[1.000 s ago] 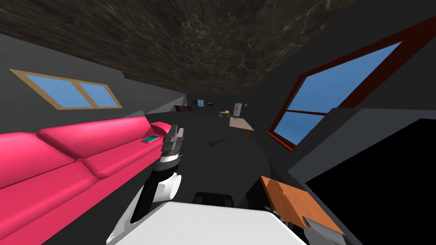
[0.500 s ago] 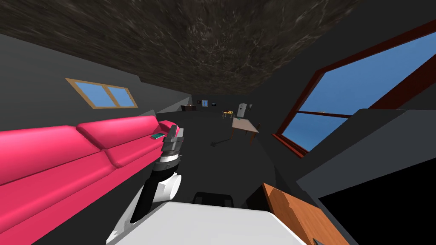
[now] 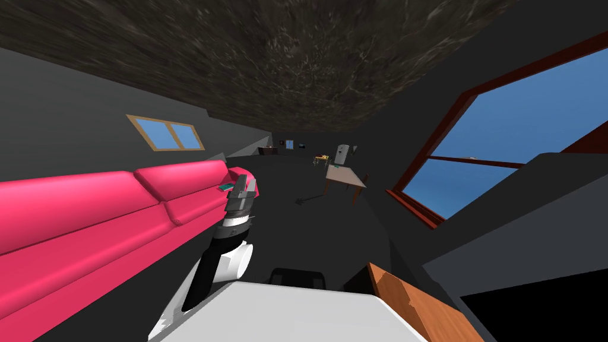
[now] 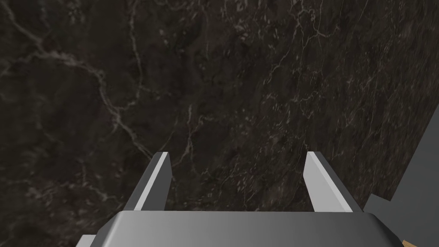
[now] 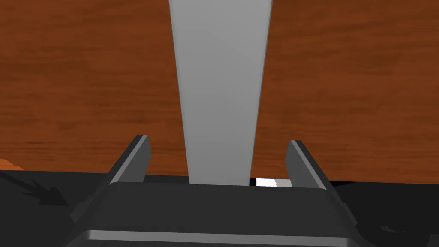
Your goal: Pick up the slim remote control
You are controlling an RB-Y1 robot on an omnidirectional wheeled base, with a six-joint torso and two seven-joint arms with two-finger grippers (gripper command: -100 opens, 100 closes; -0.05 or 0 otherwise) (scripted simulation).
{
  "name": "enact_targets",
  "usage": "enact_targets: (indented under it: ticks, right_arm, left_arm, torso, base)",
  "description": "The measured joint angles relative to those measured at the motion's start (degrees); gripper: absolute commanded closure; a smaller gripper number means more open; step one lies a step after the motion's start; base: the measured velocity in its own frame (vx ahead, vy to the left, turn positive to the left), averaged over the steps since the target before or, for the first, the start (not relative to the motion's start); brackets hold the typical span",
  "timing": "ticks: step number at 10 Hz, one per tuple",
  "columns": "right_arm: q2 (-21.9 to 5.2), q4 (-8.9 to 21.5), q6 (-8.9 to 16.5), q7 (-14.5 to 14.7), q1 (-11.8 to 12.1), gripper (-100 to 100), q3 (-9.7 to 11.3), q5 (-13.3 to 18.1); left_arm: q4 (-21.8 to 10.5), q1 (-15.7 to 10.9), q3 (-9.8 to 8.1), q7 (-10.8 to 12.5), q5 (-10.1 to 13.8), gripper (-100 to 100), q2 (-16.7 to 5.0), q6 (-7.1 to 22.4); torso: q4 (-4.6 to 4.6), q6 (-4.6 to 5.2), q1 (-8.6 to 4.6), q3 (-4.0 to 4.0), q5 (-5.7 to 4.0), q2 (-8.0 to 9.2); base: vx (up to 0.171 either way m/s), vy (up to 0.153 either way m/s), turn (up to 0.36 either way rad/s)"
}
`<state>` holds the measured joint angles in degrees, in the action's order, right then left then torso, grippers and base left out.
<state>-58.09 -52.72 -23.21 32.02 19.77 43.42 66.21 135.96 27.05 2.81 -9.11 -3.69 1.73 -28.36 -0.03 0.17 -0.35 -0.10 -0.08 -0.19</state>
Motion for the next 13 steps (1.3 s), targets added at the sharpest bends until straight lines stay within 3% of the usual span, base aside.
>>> enact_targets:
  ticks: [1, 2, 3, 7, 8, 12, 13]
  right_arm:
    - [-0.6, 0.9, -0.3, 0.2, 0.4, -100, 0.3, 0.2]
    - [-0.7, 1.0, -0.4, 0.3, 0.4, 0, 0.2, 0.2]
    - [-0.7, 1.0, -0.4, 0.3, 0.4, -100, 0.2, 0.2]
    - [3.3, 3.5, 1.9, 0.9, 0.1, -100, 0.9, 0.6]
    - [3.4, 3.5, 2.1, 0.8, 0.1, 100, 1.0, 0.6]
    - [3.4, 3.5, 2.1, 0.8, 0.1, 100, 1.0, 0.6]
    - [3.4, 3.5, 2.1, 0.8, 0.1, 0, 1.0, 0.6]
  left_arm:
    - [0.0, 0.0, 0.0, 0.0, 0.0, 0, 0.0, 0.0]
    - [0.0, 0.0, 0.0, 0.0, 0.0, 0, 0.0, 0.0]
    - [0.0, 0.0, 0.0, 0.0, 0.0, 0, 0.0, 0.0]
    - [0.0, 0.0, 0.01, 0.0, 0.0, 0, 0.0, 0.0]
    - [0.0, 0.0, 0.0, 0.0, 0.0, 0, 0.0, 0.0]
    - [0.0, 0.0, 0.0, 0.0, 0.0, 0, 0.0, 0.0]
    - [0.0, 0.0, 0.0, 0.0, 0.0, 0, 0.0, 0.0]
  torso:
    - [0.0, 0.0, -0.07, -0.02, -0.01, -0.03]
    - [0.0, 0.01, 0.1, -0.01, -0.01, -0.02]
    - [0.0, 0.01, 0.24, 0.0, 0.03, 0.0]
    - [0.01, 0.01, 0.36, 0.03, 0.06, 0.05]
    - [0.01, 0.01, 0.34, 0.02, 0.07, 0.04]
    - [0.0, 0.04, 0.33, 0.01, 0.05, 0.03]
    - [0.0, 0.04, 0.33, 0.01, 0.05, 0.03]
  base:
    - [0.007, -0.047, 0.023]
    - [0.001, -0.009, -0.001]
    - [0.0, -0.011, 0.038]
    - [-0.003, 0.003, 0.01]
    - [0.0, 0.0, 0.0]
    - [0.0, 0.0, 0.0]
    - [0.0, 0.0, 0.0]
